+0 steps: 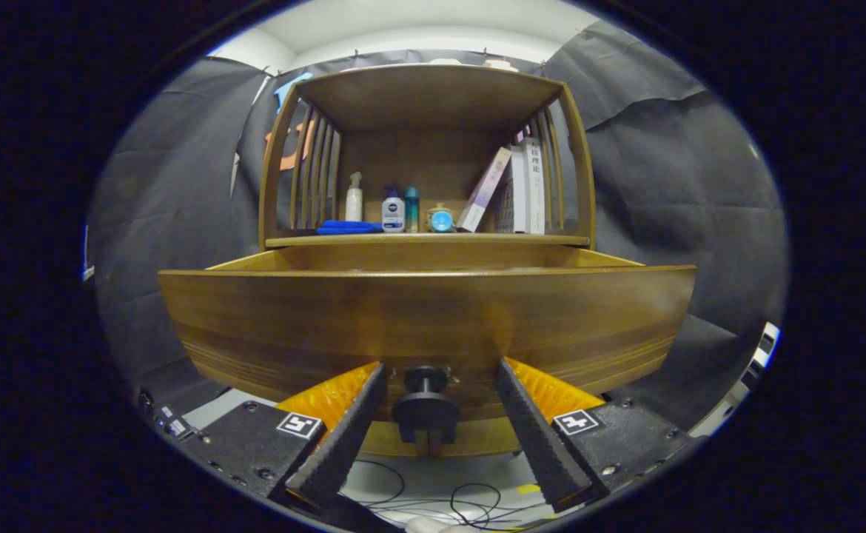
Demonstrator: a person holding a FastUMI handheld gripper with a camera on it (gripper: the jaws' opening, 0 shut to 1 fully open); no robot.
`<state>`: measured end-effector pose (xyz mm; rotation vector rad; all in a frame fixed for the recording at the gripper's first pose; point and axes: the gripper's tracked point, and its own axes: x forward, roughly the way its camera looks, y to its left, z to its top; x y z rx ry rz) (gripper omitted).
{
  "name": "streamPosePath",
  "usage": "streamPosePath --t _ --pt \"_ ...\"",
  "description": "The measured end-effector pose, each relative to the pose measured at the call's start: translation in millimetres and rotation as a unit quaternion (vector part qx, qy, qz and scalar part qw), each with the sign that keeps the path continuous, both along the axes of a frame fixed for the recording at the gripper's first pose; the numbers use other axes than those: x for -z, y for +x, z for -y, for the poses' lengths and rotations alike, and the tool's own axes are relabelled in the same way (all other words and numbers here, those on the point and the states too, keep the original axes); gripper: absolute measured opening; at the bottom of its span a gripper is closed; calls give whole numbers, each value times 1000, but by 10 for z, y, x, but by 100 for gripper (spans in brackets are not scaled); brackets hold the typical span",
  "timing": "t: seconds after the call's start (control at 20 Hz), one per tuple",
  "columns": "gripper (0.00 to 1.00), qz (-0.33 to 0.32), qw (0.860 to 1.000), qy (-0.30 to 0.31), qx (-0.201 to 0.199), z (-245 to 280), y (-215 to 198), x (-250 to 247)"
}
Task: Pull open the drawer, take out the items inside it, and place them on the countertop above the cabinet.
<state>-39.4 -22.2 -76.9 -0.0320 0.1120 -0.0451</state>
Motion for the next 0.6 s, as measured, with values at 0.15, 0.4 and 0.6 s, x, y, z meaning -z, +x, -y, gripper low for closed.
streamPosePath --t 0.15,0.4,0.6 --pt "99 0 1000 1 -3 11 24 -14" --pt "99 -1 1000 -5 -3 33 157 -70" --pt "99 -5 1000 -6 -5 49 335 -94"
